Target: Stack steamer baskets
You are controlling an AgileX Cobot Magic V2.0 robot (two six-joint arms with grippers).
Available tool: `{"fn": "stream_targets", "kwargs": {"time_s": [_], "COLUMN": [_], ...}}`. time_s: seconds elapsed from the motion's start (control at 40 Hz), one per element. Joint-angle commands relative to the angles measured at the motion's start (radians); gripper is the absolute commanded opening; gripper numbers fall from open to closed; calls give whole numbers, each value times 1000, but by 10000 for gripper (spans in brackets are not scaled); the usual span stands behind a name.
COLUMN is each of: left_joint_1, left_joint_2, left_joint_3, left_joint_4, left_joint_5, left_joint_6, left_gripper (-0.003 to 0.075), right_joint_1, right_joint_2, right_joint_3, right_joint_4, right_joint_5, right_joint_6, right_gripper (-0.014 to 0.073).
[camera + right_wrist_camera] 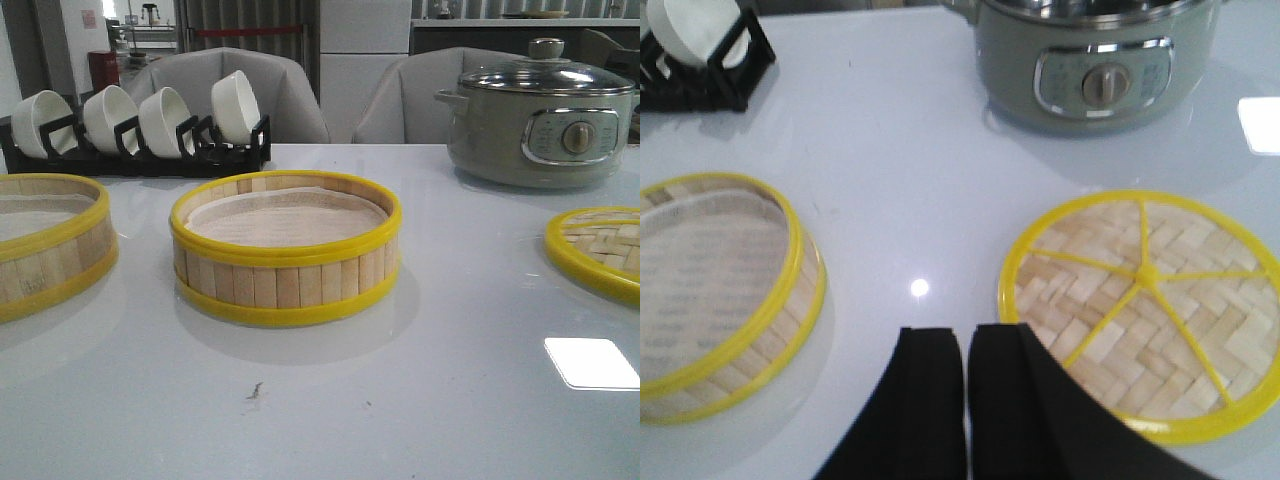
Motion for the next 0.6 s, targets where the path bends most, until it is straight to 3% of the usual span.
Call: {"fn": "stream_targets", "kwargs": {"time_s": [0.0, 0.08, 0.28, 0.58], "left_joint_1": [-7, -7, -7, -33], "left_joint_2": [0, 14, 66, 272], "left_joint_3": [-31, -31, -31, -33], "left_joint_4": [-11, -11, -15, -20], "left_joint_5": [-80, -88, -133, -234], "left_joint_6": [-29, -25, -25, -25], "left_gripper": [127, 179, 330, 330], "right_joint_1": [-1, -1, -1, -1], "right_joint_2": [9, 18, 18, 20], "right_joint_3": [-42, -41, -41, -41], "right_joint_4": [9, 5, 6, 6], "right_joint_5": [-8, -28, -84, -83], "right_joint_6": [-20, -20, -20, -20], "right_gripper": [336, 410, 397, 397]}}
